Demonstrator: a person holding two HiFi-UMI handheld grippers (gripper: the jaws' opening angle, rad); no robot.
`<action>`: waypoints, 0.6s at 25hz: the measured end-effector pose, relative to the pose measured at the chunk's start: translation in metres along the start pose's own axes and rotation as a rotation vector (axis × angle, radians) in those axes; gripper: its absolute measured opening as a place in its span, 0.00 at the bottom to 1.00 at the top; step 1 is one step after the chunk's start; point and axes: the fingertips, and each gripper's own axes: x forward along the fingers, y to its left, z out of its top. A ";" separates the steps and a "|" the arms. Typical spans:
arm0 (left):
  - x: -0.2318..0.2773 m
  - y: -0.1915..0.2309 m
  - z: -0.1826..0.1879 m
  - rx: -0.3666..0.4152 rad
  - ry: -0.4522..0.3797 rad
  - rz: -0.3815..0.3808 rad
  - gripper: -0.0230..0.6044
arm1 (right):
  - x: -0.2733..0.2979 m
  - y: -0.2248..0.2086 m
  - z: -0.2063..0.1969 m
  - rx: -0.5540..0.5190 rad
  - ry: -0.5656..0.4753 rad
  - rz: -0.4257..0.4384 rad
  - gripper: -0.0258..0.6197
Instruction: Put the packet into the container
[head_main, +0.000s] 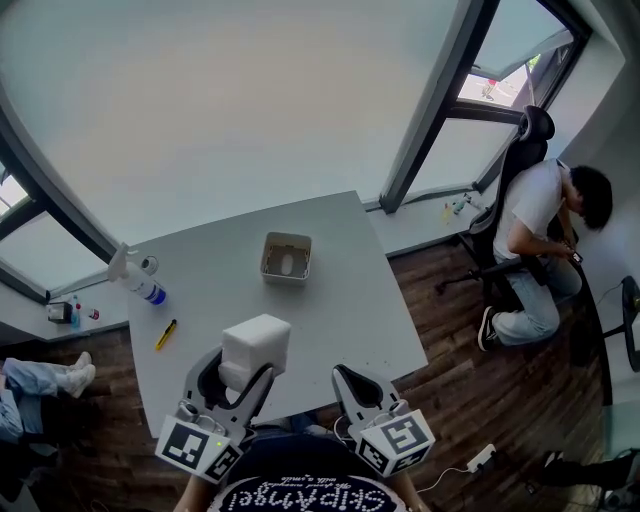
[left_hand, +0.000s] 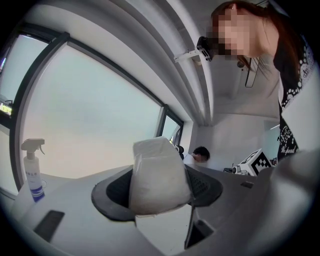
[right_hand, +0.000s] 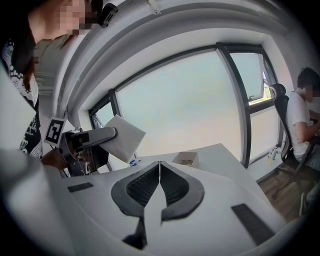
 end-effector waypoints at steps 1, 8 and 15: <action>0.000 0.000 -0.001 -0.005 0.000 0.008 0.48 | 0.000 -0.002 -0.001 -0.001 0.006 0.005 0.06; 0.002 0.006 -0.002 -0.003 -0.001 0.039 0.48 | 0.005 -0.002 0.002 -0.005 0.009 0.022 0.06; 0.006 0.020 0.009 0.013 -0.017 0.043 0.48 | 0.010 0.005 0.004 0.012 0.016 0.000 0.06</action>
